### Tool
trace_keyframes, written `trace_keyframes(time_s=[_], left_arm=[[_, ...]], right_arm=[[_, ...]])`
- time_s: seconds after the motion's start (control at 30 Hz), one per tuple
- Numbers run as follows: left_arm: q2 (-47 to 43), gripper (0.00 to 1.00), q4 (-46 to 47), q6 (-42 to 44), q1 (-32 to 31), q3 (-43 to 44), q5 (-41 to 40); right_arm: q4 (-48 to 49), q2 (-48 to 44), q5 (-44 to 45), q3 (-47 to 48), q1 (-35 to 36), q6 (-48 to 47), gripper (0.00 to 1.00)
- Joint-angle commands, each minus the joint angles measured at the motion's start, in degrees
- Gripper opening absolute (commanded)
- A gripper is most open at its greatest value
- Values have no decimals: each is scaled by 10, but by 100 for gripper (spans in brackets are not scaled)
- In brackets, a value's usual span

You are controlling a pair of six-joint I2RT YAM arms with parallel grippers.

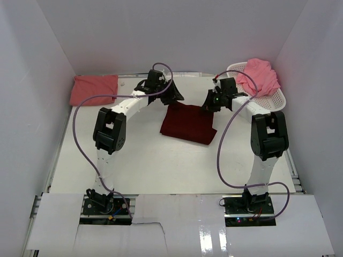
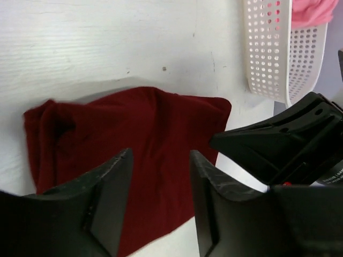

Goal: Fold and stack the t-shirts
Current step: Smooth out wrinkles on the folded tshirt

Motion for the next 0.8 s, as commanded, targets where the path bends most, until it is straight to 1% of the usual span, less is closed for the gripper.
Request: trace_keyframes(time_s=[0.0, 0.07, 0.1, 0.13, 0.2, 0.23, 0.27, 0.37, 0.4, 0.5, 0.57, 0.67, 0.73, 0.77], left_arm=[[57, 56, 38, 0, -5, 45, 83], [87, 44, 48, 2, -5, 55, 83], [94, 39, 53, 2, -5, 55, 79], [100, 36, 56, 5, -5, 55, 75], [111, 36, 50, 17, -6, 51, 32], [111, 37, 48, 23, -6, 48, 12], [111, 38, 46, 29, -6, 45, -29], [110, 39, 34, 45, -6, 31, -97], [104, 39, 34, 48, -6, 26, -131], [82, 40, 55, 49, -6, -6, -170], [73, 40, 73, 52, -6, -29, -178], [66, 41, 74, 62, -6, -33, -205], [59, 43, 64, 65, -6, -31, -253], [54, 44, 64, 65, -5, -33, -260]], right_arm=[[50, 22, -38, 6, -6, 30, 8], [54, 30, -15, -2, -7, 30, 8], [53, 31, 22, -4, -7, 27, 8], [54, 27, 43, -19, -7, 24, 8], [54, 24, 94, -33, -7, 23, 8], [54, 26, 103, -38, -7, 22, 8], [53, 29, 108, -45, -7, 19, 8], [48, 35, 136, -57, -7, 17, 8], [50, 34, 152, -61, -7, 16, 8], [55, 37, 176, -68, -7, 11, 8], [55, 38, 196, -68, -7, 9, 8], [52, 36, 232, -67, -7, 3, 8], [49, 31, 262, -62, -7, -4, 8], [48, 31, 268, -60, -7, -7, 8]])
